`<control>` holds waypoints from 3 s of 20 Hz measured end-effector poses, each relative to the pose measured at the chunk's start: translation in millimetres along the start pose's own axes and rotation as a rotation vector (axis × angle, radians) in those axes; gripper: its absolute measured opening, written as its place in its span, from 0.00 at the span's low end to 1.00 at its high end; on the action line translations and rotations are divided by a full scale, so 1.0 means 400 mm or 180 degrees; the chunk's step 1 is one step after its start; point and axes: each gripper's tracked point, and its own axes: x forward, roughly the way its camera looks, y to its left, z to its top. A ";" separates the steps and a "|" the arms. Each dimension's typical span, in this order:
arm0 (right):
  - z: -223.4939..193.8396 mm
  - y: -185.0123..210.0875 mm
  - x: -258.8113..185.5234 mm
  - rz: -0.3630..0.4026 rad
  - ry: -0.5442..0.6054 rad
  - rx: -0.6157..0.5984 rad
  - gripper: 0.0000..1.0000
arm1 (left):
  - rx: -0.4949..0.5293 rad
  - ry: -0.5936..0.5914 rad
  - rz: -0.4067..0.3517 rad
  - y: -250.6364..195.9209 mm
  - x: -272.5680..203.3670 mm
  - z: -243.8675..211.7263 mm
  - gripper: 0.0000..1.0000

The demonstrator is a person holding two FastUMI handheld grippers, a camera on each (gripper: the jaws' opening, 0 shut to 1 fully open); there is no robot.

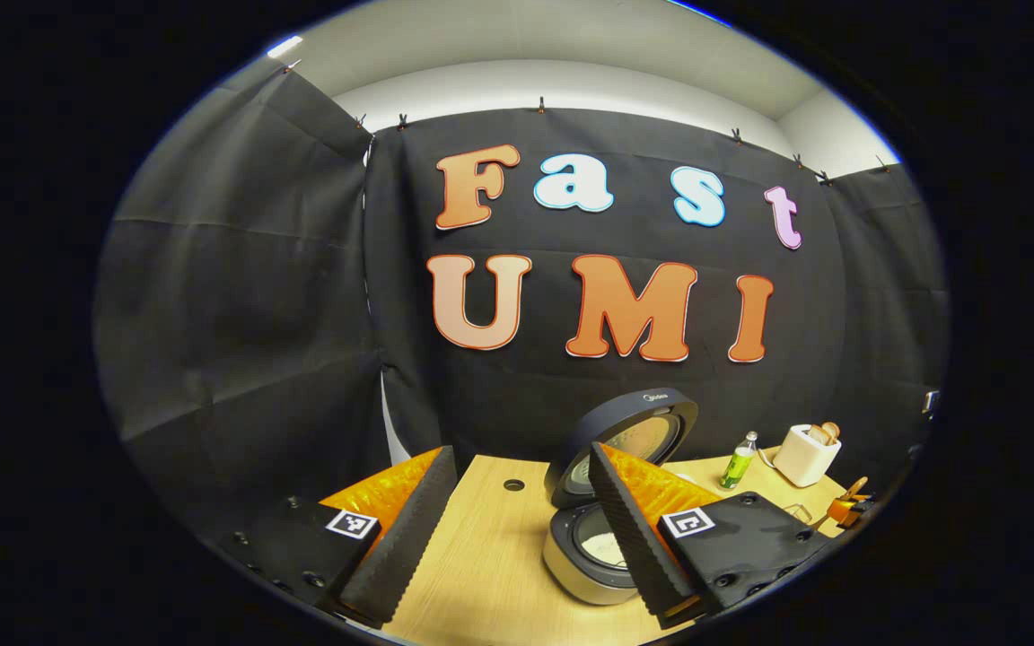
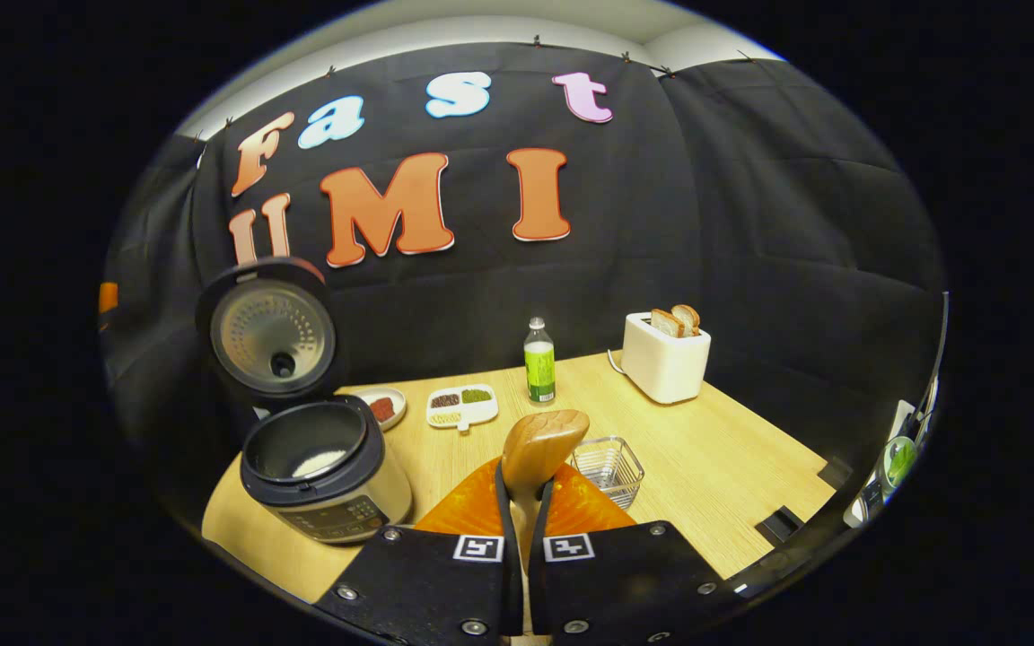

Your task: Close the left gripper, press the button to open the rice cooker; take a wooden spoon from the chopstick holder with the right hand, scoop a spoonful of rice and pour it into the rice cooker, then put the wooden spoon back into the chopstick holder.

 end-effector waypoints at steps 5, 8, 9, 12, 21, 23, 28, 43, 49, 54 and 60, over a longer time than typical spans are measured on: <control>-0.075 0.027 0.046 -0.0123 0.0026 -0.0443 0.02 | 0.0024 -0.0010 0.0099 0.069 -0.021 0.001 0.99; -0.115 0.042 0.057 -0.0159 0.0029 -0.0707 0.02 | 0.0028 0.0014 0.0156 0.100 -0.027 -0.006 0.97; -0.133 0.046 0.061 -0.0173 0.0057 -0.0789 0.02 | 0.0024 0.0028 0.0163 0.108 -0.030 -0.011 0.99; -0.175 0.056 0.068 -0.0189 0.0132 -0.0799 0.02 | 0.0012 0.0058 0.0183 0.121 -0.033 -0.019 0.97; -0.214 0.099 0.059 0.0053 0.0426 0.0540 0.02 | -0.0051 0.0092 0.0133 0.106 -0.032 -0.035 0.97; -0.216 0.089 0.060 0.0064 0.0456 0.0684 0.02 | -0.0050 0.0092 0.0120 0.106 -0.031 -0.033 0.97; -0.222 0.065 0.061 0.0089 0.0521 0.1123 0.02 | -0.0074 0.0135 0.0103 0.098 -0.024 -0.045 0.97; -0.257 0.029 0.050 0.0308 0.0848 0.2971 0.02 | -0.0090 0.0105 0.0080 0.081 -0.018 -0.032 0.97; -0.216 -0.003 0.033 0.0374 0.0805 0.3371 0.02 | -0.0133 0.0052 0.0062 0.066 -0.019 -0.015 0.99; -0.172 -0.025 0.012 0.0358 0.0745 0.3609 0.02 | -0.0150 0.0015 0.0071 0.060 -0.021 -0.008 0.97; -0.053 -0.012 -0.007 0.0502 0.0654 0.3730 0.02 | -0.0226 -0.0001 0.0095 0.063 -0.030 -0.008 0.97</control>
